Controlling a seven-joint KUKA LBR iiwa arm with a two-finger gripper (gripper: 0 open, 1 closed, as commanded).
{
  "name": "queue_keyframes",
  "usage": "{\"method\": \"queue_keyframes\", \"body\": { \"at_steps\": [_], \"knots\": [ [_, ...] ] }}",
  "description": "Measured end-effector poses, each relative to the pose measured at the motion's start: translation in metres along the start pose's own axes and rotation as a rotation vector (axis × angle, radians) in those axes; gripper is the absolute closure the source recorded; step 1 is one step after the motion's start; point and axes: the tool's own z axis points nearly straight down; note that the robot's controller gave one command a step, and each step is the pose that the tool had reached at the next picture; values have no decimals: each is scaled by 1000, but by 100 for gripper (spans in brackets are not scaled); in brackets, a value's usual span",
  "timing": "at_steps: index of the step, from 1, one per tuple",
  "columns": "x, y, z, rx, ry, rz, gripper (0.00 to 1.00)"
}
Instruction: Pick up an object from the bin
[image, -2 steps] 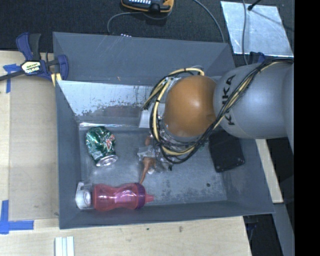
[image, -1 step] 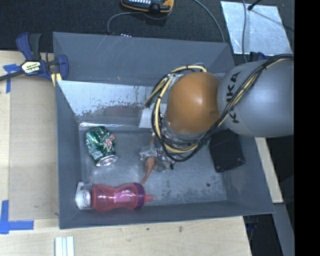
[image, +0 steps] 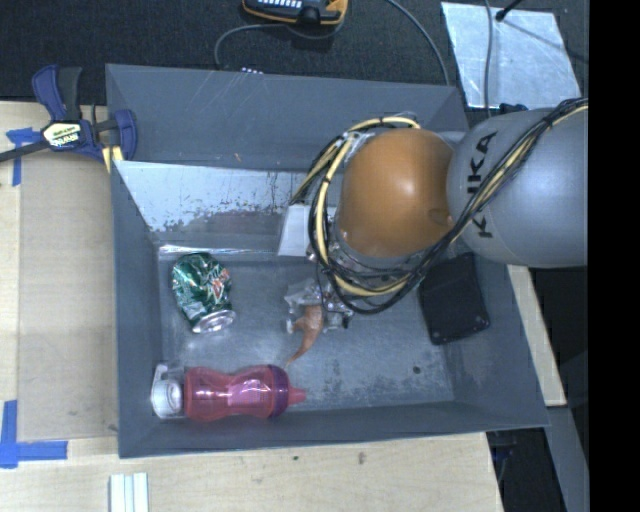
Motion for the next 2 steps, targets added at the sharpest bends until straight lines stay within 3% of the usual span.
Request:
{"method": "queue_keyframes", "body": {
  "at_steps": [2],
  "knots": [
    [-1,-1,-17,4,-3,0,100]
  ]
}}
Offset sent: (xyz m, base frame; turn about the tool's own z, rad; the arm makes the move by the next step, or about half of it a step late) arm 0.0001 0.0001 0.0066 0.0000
